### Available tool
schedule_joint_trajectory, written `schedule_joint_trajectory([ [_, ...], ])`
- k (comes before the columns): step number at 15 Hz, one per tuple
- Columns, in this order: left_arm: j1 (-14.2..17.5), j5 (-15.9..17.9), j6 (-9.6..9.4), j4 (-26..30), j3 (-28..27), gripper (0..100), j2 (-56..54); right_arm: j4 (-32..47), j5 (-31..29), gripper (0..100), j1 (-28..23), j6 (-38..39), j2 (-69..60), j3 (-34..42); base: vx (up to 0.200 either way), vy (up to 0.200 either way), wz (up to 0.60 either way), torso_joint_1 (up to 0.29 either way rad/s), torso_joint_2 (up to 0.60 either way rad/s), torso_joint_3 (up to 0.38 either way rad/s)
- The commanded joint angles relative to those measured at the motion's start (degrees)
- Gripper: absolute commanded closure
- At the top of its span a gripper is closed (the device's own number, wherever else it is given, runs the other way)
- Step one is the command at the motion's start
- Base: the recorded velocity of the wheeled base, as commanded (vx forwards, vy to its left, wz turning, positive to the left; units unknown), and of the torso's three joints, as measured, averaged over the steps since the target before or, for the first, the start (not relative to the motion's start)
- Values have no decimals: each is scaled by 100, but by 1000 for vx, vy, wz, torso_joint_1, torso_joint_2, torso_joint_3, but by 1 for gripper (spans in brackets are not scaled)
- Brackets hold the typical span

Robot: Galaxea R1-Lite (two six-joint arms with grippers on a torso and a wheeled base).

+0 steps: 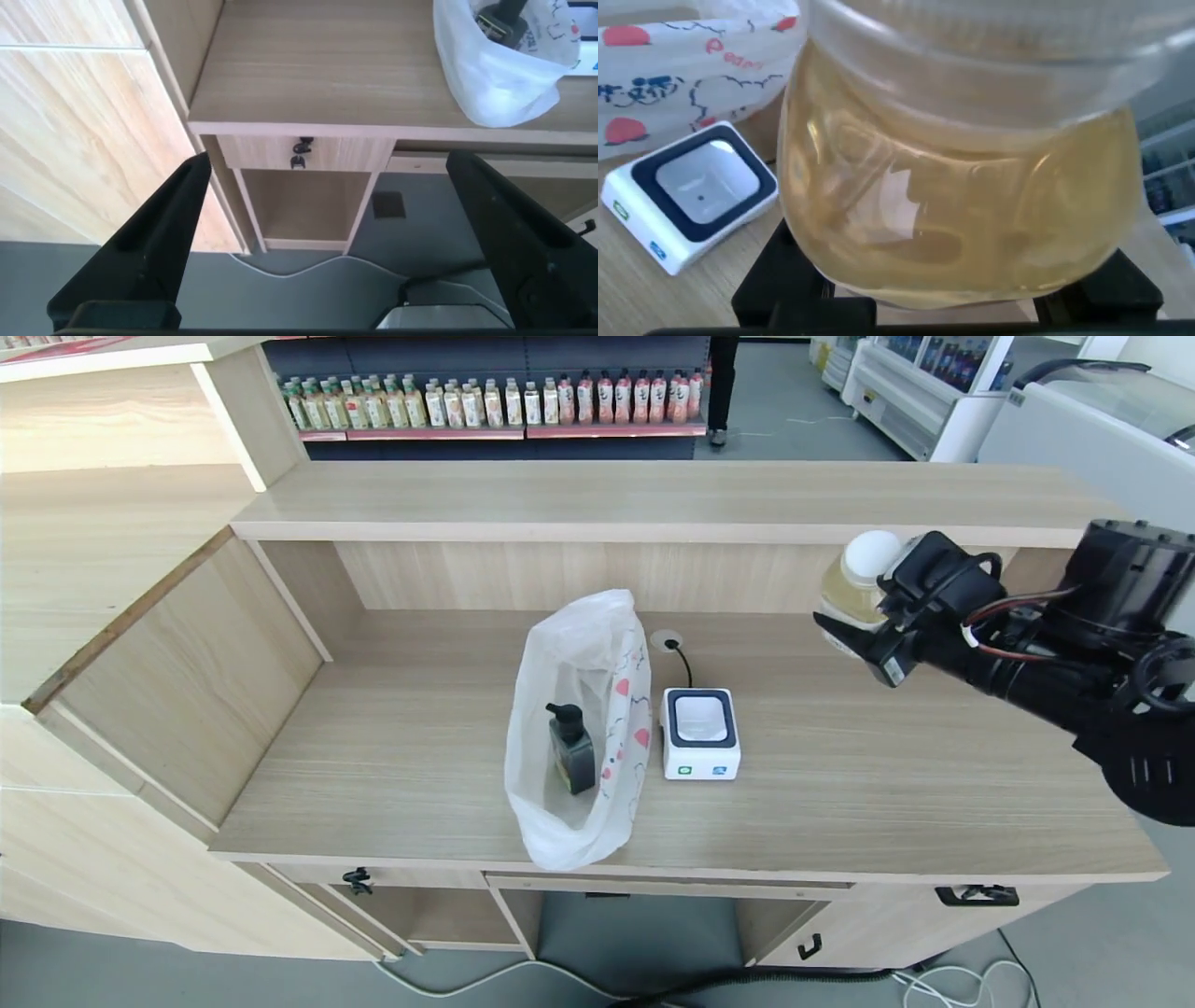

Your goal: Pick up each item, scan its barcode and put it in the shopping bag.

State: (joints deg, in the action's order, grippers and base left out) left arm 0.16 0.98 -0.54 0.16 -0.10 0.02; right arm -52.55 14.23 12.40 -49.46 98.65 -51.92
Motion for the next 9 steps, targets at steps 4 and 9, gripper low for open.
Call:
schedule_joint_trajectory([
  [4, 2, -1, 1, -7, 1, 0, -2, -18, 1056, 100, -97, 129, 673, -11, 0, 50, 0, 1, 2, 1],
  [9, 2, -1, 10, -7, 1, 0, -2, -1125, 1662, 100, -387, 121, 1517, -20, 0, 0, 0, 0, 0, 0],
])
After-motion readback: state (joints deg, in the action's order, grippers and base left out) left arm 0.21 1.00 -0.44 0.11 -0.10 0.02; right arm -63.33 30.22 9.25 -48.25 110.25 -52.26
